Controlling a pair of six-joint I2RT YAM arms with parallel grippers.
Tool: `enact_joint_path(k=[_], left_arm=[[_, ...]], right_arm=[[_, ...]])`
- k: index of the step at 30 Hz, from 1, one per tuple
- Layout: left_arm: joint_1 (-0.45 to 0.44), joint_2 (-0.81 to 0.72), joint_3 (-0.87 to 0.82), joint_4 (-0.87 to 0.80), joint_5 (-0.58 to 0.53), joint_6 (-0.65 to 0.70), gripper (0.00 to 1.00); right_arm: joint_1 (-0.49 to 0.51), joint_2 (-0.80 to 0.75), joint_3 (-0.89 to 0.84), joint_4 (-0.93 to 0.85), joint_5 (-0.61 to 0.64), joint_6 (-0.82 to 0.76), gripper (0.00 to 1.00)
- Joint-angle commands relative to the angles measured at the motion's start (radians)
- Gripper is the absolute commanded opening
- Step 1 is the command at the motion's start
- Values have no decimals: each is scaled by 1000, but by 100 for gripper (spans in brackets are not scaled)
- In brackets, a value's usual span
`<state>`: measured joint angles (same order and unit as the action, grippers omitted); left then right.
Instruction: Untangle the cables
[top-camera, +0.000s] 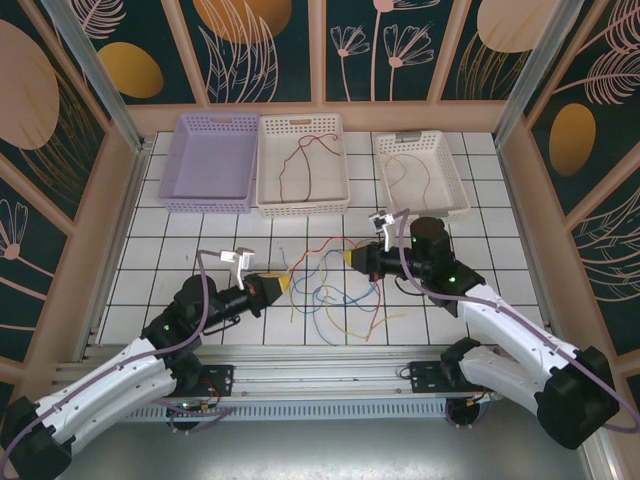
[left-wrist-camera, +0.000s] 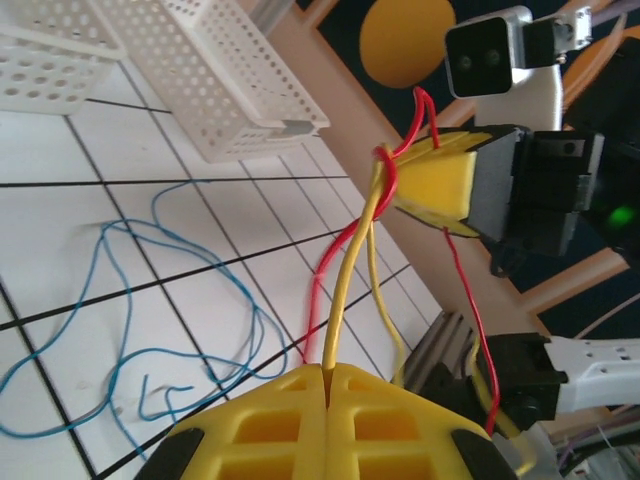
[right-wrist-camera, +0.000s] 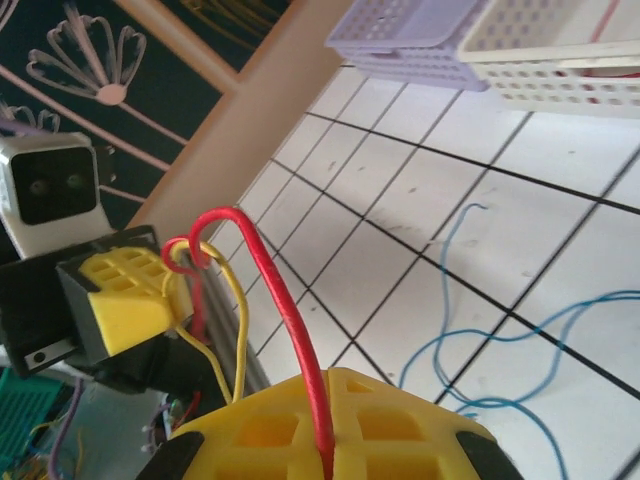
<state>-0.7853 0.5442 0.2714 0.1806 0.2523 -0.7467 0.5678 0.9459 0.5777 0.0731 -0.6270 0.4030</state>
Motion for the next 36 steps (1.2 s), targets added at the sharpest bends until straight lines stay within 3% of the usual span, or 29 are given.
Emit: enact_joint_path(k=[1, 9, 13, 23, 26, 29, 36], left_arm=[[5, -25, 31, -119, -90, -13, 0], [5, -25, 41, -197, -170, -33, 0], [5, -26, 49, -206, -191, -33, 0], [5, -54, 206, -465, -424, -67, 0], [6, -51, 281, -578, -531, -61, 0], [6, -66, 374, -705, -641, -42, 0], [5, -85, 500, -800, -737, 24, 0]], right_arm=[[-55, -47, 16, -78, 121, 8, 0], [-113, -130, 57, -168, 273, 25, 0], [-125, -136, 69, -170, 226, 16, 0], [-152, -140, 169, -431, 656, 58, 0], [-152, -144, 187, -457, 751, 72, 0], [-154, -155, 214, -517, 924, 87, 0], [-168, -148, 229, -477, 901, 88, 0]])
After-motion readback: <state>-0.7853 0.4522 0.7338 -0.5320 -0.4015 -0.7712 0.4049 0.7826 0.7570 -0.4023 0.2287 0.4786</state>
